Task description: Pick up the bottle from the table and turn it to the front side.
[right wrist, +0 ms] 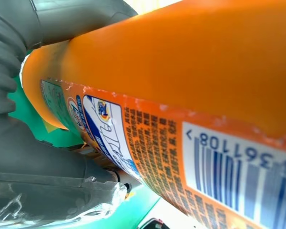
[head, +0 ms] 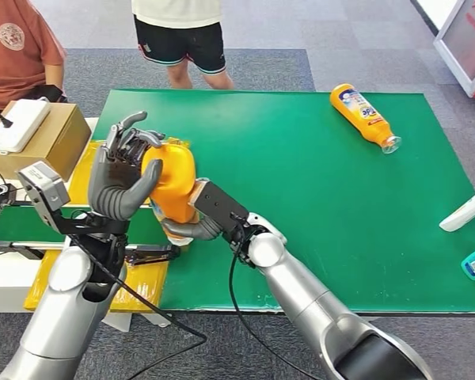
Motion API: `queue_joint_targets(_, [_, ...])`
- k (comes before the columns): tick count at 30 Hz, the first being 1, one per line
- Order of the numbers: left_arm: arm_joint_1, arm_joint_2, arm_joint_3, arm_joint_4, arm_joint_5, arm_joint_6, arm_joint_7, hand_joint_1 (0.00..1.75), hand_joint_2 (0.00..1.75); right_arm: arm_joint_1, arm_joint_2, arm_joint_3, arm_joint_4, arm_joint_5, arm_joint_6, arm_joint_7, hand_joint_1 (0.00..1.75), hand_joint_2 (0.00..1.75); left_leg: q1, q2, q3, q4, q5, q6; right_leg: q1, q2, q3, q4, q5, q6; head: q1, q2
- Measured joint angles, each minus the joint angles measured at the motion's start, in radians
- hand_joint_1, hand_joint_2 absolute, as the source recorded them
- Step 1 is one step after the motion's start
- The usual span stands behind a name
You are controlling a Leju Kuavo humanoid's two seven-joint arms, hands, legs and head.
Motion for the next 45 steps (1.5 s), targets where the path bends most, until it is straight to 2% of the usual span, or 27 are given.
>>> queue_joint_targets(25, [0.023,0.011,-0.057,0.049,-0.091,0.010,0.052,0.02,1.75,-0.021,-0.001,-0.007,-0.018,0.002,-0.015,0.007,1.75,1.75,0.000,0.000,0.000,0.000,0.000,0.000,0.000,0.000,0.000,0.000,0.000,0.000,0.000,0.000])
queue_joint_targets(29, [0.023,0.011,-0.058,0.059,-0.084,0.006,0.052,1.75,1.75,-0.022,-0.001,-0.010,-0.024,0.002,-0.014,0.008,1.75,1.75,0.000,0.000,0.000,0.000,0.000,0.000,0.000,0.000,0.000,0.000,0.000,0.000,0.000,0.000])
queue_joint_targets(45, [0.017,0.013,-0.058,0.067,-0.065,0.000,0.049,1.75,1.75,-0.021,-0.003,-0.008,-0.026,-0.006,-0.018,0.013,1.75,1.75,0.000,0.000,0.000,0.000,0.000,0.000,0.000,0.000,0.000,0.000,0.000,0.000,0.000,0.000])
